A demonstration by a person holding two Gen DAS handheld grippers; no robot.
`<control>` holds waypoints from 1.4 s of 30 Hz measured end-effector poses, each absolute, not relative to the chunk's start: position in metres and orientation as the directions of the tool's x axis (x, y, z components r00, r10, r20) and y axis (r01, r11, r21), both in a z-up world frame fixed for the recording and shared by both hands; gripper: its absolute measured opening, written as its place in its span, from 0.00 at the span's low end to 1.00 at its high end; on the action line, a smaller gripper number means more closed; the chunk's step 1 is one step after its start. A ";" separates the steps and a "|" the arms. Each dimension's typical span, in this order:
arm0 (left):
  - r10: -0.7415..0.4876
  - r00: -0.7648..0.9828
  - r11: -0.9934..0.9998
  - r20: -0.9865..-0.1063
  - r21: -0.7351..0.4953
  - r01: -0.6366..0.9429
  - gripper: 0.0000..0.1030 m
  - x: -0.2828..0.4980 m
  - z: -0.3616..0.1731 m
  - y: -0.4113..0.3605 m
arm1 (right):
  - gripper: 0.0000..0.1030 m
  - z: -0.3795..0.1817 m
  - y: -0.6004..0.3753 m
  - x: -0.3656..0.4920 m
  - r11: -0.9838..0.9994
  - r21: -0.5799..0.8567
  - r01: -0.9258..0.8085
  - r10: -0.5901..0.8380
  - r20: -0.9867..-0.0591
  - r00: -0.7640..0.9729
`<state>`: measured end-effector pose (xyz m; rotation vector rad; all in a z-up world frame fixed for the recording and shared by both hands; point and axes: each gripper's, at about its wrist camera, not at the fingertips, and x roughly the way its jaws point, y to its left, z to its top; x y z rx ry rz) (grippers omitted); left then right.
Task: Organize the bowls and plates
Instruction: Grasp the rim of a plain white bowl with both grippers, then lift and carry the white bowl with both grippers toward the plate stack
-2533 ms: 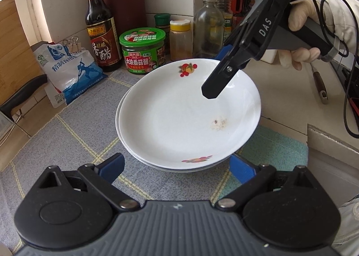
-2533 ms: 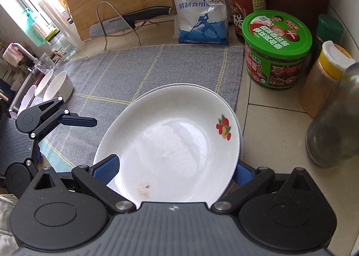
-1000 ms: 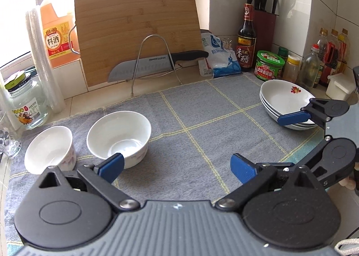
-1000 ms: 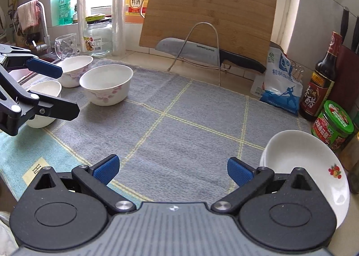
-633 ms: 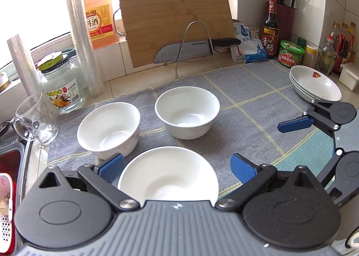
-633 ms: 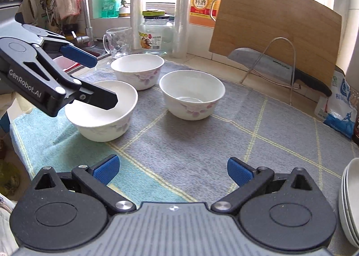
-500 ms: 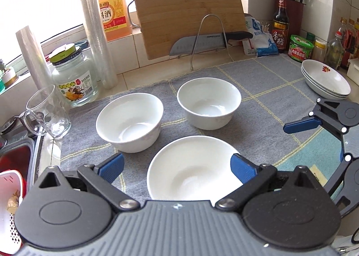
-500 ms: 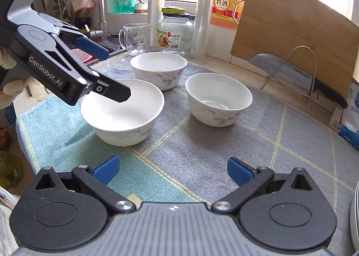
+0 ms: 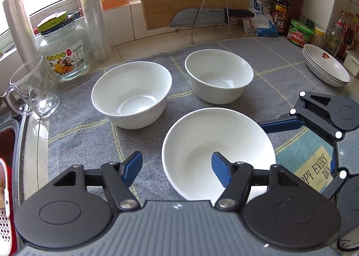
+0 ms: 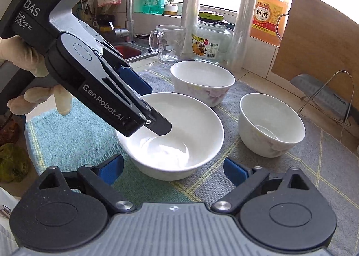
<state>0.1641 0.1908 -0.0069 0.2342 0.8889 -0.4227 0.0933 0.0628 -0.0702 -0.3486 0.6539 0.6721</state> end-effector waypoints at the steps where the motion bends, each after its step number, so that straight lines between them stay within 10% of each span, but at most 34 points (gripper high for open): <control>1: -0.269 0.551 0.889 -0.790 0.016 0.458 0.65 0.165 -0.007 0.190 | 0.89 -0.071 0.064 0.094 0.735 -0.093 -0.672 0.459 -0.661 0.594; 9: -0.306 0.521 0.875 -0.797 -0.020 0.484 0.51 0.171 -0.009 0.187 | 0.81 -0.072 0.061 0.092 0.731 -0.075 -0.678 0.472 -0.661 0.583; 42: -0.454 0.434 0.756 -0.778 -0.078 0.650 0.50 0.166 -0.003 0.093 | 0.80 -0.049 -0.018 0.063 0.831 -0.113 -0.544 0.332 -0.685 0.649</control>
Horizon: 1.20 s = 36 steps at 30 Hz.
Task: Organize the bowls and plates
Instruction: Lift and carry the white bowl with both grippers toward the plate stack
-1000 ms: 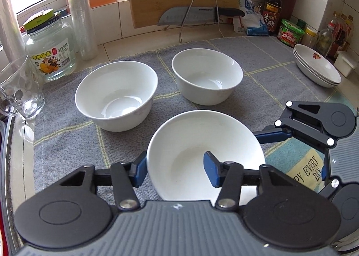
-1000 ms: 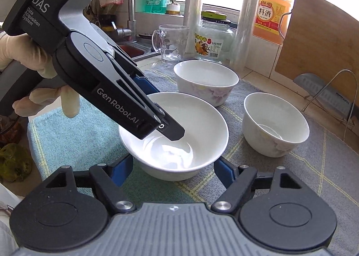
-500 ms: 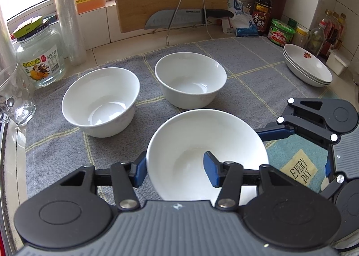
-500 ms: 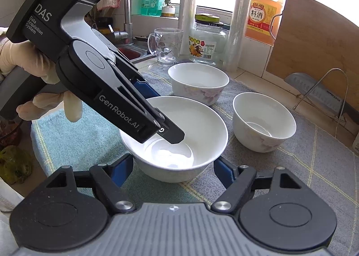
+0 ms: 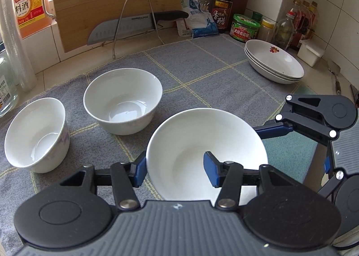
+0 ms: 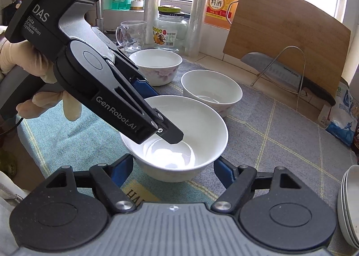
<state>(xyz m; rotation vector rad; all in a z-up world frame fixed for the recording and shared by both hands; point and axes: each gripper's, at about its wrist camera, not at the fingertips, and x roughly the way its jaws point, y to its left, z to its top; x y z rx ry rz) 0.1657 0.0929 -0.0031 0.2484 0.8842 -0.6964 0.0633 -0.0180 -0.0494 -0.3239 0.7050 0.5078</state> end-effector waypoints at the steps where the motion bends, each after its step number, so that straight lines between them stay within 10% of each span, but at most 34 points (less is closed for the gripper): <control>1: -0.460 0.429 0.749 -0.778 -0.080 0.658 0.50 0.166 -0.003 0.088 | 0.80 -0.049 -0.022 0.062 0.837 -0.115 -0.536 0.323 -0.686 0.652; 26: -0.492 0.376 0.698 -0.785 -0.098 0.710 0.50 0.169 -0.015 0.035 | 0.80 -0.060 -0.065 0.060 0.888 -0.086 -0.452 0.260 -0.717 0.647; 31: -0.497 0.398 0.702 -0.771 -0.088 0.707 0.88 0.165 -0.014 0.035 | 0.93 -0.060 -0.066 0.062 0.889 -0.050 -0.455 0.287 -0.714 0.639; 36: -0.499 0.439 0.720 -0.747 -0.077 0.689 0.91 0.163 -0.004 0.041 | 1.00 -0.051 -0.068 0.061 0.884 -0.041 -0.465 0.310 -0.692 0.652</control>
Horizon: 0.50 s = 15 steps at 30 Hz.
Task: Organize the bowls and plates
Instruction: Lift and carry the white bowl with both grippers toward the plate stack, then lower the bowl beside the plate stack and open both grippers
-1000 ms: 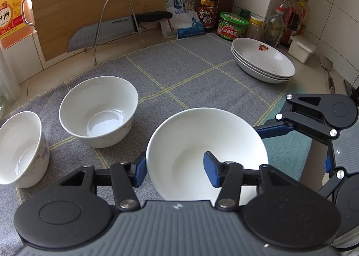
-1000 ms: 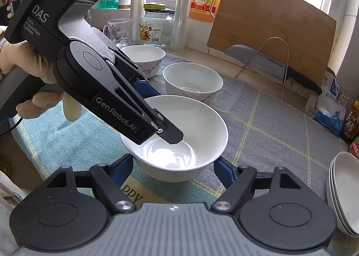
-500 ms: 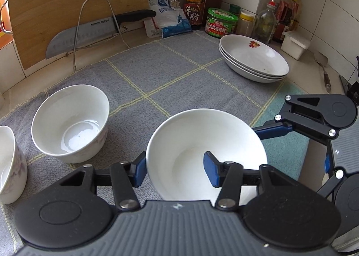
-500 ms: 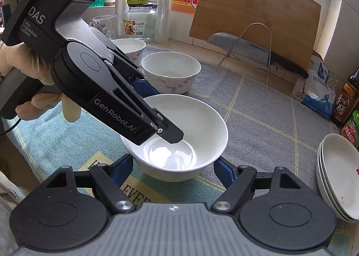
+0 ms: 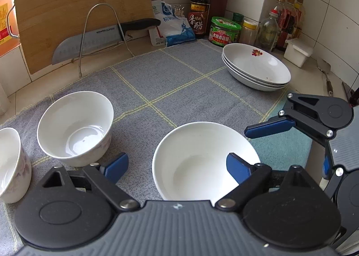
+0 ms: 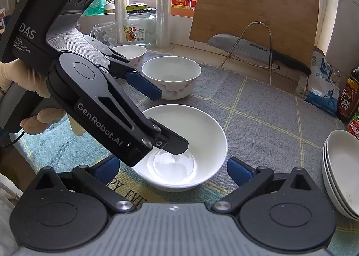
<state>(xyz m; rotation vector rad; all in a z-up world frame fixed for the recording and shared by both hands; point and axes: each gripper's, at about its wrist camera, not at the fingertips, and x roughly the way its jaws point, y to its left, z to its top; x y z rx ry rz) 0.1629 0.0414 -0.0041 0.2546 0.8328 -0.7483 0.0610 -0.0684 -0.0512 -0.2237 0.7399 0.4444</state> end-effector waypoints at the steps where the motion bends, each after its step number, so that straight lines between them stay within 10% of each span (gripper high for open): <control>1: -0.498 0.448 0.726 -0.743 -0.075 0.683 0.91 0.162 -0.002 0.044 | 1.00 -0.050 -0.069 0.061 0.884 -0.042 -0.466 0.311 -0.691 0.653; 15: -0.367 0.598 0.849 -0.713 0.006 0.529 0.93 0.157 0.005 0.083 | 1.00 -0.036 -0.071 0.066 0.866 -0.059 -0.496 0.323 -0.692 0.645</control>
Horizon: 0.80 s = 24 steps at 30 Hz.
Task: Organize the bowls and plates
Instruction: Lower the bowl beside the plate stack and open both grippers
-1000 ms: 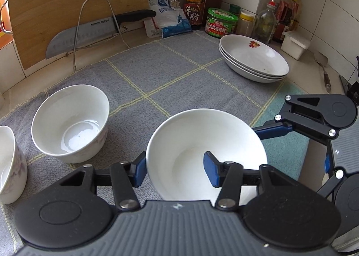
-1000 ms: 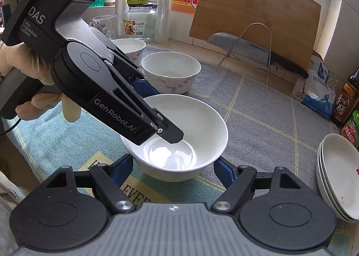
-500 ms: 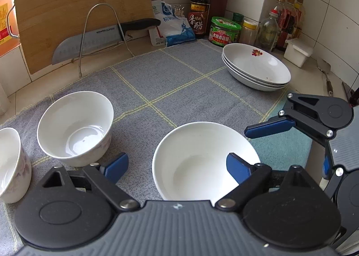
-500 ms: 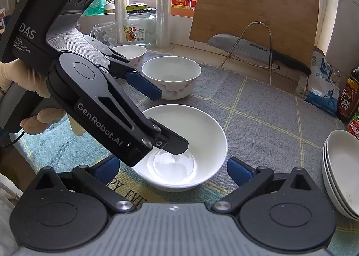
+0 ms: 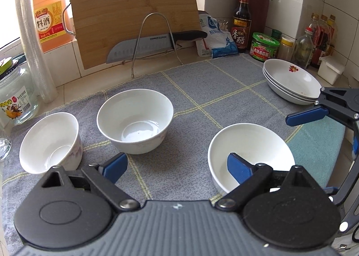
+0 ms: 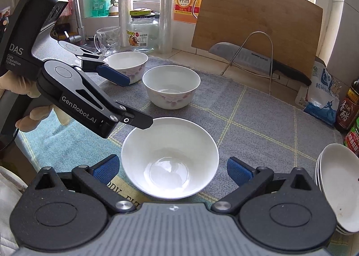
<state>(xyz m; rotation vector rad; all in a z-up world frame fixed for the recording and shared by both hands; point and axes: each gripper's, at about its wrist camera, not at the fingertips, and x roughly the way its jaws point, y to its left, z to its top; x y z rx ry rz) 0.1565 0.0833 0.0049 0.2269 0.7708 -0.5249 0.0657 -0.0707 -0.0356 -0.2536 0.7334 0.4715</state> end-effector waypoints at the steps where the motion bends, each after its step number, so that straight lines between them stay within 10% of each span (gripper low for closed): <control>1: -0.359 0.603 0.855 -0.712 0.008 0.518 0.93 0.156 0.005 0.086 | 1.00 -0.034 -0.071 0.067 0.864 -0.062 -0.500 0.324 -0.693 0.644; 24: -0.237 0.679 0.924 -0.695 0.055 0.379 0.93 0.197 -0.023 0.094 | 1.00 -0.018 -0.078 0.168 0.822 -0.016 -0.570 0.388 -0.717 0.580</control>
